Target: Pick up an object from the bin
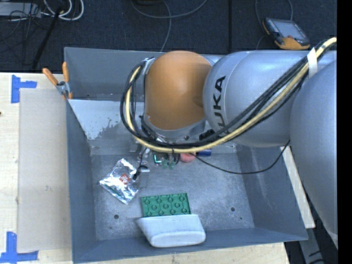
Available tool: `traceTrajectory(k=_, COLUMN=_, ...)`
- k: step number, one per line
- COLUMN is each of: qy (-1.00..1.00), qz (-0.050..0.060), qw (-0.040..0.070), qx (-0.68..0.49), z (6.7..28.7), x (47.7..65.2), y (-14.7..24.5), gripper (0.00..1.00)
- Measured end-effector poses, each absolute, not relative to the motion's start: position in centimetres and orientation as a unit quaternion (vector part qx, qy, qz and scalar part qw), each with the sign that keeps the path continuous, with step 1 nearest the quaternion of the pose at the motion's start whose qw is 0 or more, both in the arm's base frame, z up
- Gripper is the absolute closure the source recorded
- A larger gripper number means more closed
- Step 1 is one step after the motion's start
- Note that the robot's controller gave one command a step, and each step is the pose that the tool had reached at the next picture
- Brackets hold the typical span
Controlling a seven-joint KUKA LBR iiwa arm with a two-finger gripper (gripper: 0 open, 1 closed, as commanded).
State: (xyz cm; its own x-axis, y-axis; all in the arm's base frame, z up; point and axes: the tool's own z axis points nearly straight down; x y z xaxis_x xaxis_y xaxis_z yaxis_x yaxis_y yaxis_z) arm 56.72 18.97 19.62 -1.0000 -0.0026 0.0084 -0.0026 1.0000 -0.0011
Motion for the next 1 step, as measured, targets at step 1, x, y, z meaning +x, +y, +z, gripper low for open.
traceTrajectory(k=1, qy=-1.0, qz=0.001, qw=0.005, qx=-0.024, z=6.98, x=56.66, y=16.42, gripper=0.0)
